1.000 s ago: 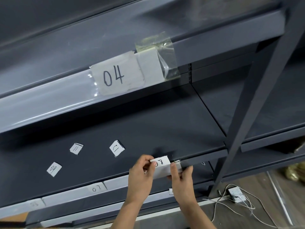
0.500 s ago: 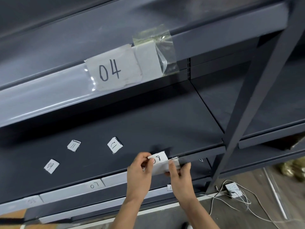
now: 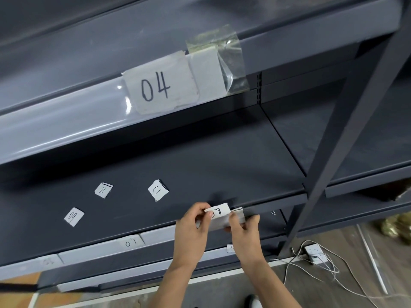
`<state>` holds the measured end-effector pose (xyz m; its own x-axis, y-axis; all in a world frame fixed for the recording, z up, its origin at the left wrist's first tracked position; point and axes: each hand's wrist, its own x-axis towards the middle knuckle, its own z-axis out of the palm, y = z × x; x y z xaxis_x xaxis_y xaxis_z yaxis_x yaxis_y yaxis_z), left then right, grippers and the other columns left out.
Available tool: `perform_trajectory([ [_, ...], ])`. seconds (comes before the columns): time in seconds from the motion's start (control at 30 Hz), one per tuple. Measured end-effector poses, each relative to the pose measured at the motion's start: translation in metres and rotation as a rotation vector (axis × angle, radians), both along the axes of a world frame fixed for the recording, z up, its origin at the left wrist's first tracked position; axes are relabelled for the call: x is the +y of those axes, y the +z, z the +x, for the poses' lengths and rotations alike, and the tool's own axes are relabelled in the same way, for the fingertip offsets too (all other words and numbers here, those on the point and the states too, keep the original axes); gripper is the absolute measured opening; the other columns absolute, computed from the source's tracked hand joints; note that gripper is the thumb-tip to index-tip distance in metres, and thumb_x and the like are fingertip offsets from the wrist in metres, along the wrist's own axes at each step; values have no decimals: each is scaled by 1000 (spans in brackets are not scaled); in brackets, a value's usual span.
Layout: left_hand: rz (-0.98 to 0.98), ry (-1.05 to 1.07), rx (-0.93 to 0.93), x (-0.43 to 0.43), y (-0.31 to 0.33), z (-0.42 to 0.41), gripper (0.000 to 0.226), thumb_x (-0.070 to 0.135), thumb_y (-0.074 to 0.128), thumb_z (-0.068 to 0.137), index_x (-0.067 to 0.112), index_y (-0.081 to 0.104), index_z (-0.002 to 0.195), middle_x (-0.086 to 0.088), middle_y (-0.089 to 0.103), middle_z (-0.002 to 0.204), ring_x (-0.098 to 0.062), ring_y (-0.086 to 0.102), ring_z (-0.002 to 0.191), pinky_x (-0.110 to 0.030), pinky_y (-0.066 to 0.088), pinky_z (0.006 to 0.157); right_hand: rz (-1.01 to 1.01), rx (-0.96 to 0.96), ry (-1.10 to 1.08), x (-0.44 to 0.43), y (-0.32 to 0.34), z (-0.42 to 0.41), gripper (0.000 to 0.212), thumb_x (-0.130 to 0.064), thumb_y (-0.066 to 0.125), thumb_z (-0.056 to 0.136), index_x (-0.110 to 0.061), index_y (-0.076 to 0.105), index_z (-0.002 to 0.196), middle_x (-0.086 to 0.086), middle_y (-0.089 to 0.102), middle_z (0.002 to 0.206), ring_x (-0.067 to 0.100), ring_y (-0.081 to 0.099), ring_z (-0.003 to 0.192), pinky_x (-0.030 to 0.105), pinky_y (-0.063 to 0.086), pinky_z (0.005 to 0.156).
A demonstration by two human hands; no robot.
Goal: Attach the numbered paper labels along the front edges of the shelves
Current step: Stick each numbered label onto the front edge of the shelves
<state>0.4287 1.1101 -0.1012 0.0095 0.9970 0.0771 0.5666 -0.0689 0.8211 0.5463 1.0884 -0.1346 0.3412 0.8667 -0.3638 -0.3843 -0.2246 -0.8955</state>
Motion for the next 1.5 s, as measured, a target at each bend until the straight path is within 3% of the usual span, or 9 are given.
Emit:
perform_trajectory([
  [0.33, 75, 14, 77, 0, -5, -1, 18, 14, 65, 90, 33, 65, 91, 13, 68, 83, -9, 63, 81, -25, 50, 74, -14, -29, 4, 1, 0, 0, 23, -14, 54, 95, -5, 38, 108, 0, 56, 89, 17, 57, 78, 16, 52, 63],
  [0.57, 76, -10, 106, 1, -5, -5, 16, 13, 66, 89, 29, 67, 93, 16, 69, 86, -7, 64, 82, -25, 51, 75, -40, -52, -17, 3, -6, -2, 19, -18, 57, 93, -13, 39, 99, 0, 58, 91, 32, 62, 93, 23, 48, 72],
  [0.73, 113, 5, 115, -1, -8, -3, 15, 14, 68, 89, 27, 70, 95, 22, 68, 90, -5, 64, 86, -23, 52, 76, -34, -32, 5, 2, -3, -1, 21, -16, 55, 94, -7, 38, 103, 0, 55, 85, 19, 56, 79, 14, 48, 60],
  [0.87, 176, -10, 156, -1, -9, -1, 19, 12, 67, 89, 26, 71, 101, 26, 65, 94, -4, 62, 87, -16, 49, 76, -51, -35, 11, 3, -4, -1, 23, -18, 56, 93, -8, 38, 103, 3, 56, 90, 18, 57, 80, 17, 47, 61],
  [1.1, 181, -61, 166, 1, -11, -2, 30, 9, 63, 91, 30, 71, 111, 24, 64, 98, -5, 61, 91, -16, 48, 75, -65, -48, 19, 3, -3, 0, 24, -18, 56, 93, -7, 38, 106, 6, 59, 94, 21, 60, 81, 11, 46, 56],
  [1.3, 218, -119, 258, 2, -14, -9, 27, 8, 61, 92, 27, 71, 109, 14, 61, 93, -8, 60, 86, -21, 47, 76, -82, -43, 8, 3, -3, 1, 23, -23, 57, 93, -11, 39, 102, 3, 59, 94, 25, 62, 88, 24, 46, 71],
  [1.43, 218, -97, 286, 1, -18, -6, 24, 10, 64, 91, 28, 73, 105, 11, 55, 93, -7, 57, 84, -16, 44, 77, -81, -30, 15, 4, 1, 1, 26, -20, 56, 94, -5, 38, 107, 1, 56, 88, 20, 58, 80, 19, 48, 65],
  [1.5, 222, -59, 266, 0, -22, -4, 27, 8, 66, 89, 28, 74, 105, 9, 53, 93, -6, 55, 83, -11, 42, 78, -79, -33, 17, 4, 1, 1, 25, -19, 56, 94, -7, 38, 106, 1, 56, 88, 20, 58, 80, 23, 50, 69],
])
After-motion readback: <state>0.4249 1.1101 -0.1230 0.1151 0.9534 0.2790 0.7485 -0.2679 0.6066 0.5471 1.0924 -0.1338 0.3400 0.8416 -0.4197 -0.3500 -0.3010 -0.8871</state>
